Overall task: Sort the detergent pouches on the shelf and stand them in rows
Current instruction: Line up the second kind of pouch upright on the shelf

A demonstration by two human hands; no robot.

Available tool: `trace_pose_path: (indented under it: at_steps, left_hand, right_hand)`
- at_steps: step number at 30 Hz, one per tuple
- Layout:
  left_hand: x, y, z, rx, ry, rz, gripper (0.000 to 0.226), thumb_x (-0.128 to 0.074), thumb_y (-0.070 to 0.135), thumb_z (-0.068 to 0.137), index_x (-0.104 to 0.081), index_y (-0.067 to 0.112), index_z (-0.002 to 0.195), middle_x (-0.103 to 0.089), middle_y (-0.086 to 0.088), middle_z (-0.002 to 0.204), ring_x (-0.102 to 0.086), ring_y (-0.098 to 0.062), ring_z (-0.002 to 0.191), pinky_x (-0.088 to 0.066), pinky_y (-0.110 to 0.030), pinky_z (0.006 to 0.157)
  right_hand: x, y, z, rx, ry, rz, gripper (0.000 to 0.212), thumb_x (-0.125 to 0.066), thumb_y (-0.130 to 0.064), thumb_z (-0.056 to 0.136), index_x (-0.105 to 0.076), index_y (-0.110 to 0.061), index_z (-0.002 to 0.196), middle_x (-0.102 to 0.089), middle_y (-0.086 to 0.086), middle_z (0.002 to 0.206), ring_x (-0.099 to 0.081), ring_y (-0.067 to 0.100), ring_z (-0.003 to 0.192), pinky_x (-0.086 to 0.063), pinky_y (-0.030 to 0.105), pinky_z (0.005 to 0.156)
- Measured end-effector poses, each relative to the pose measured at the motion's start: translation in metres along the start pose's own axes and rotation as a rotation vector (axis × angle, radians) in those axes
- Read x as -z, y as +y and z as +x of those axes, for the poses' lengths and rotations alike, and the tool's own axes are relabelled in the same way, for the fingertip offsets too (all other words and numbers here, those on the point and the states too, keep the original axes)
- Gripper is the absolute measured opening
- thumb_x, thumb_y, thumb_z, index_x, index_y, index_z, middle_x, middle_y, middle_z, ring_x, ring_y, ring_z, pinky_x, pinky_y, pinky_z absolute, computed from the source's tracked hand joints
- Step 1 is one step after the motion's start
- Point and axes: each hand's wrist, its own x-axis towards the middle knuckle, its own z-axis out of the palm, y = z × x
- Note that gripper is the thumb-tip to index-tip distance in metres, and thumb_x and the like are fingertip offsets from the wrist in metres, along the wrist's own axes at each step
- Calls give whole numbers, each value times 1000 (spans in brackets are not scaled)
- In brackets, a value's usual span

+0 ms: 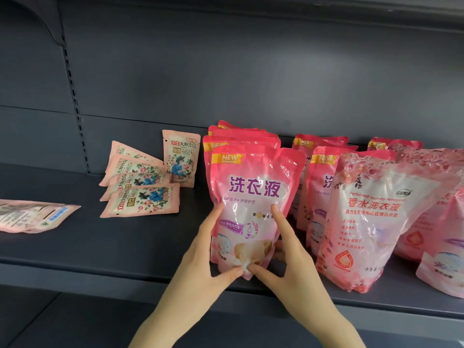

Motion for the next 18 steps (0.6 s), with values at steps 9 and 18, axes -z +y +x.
trace_pose_path:
  at_steps: [9,18]
  left_hand:
    - [-1,-2,1,-24,28,46,96,-79,39,70,-15,65,137,-31,44,135,-41,11,126,-45,-6,89]
    - [-1,-6,0,-69,12,206,90,-77,33,76,-15,74,127,-23,57,121,-36,19,120,-37,5,81]
  right_hand:
    - [1,-2,2,13,-14,32,103,-80,-28,75,-10,-60,143,-30,-47,136,-43,-13,125,-41,7,97]
    - [1,1,0,18,3,-44,101,-82,-22,74,-16,-64,139,-52,-25,126,-57,-7,110,-50,13,89]
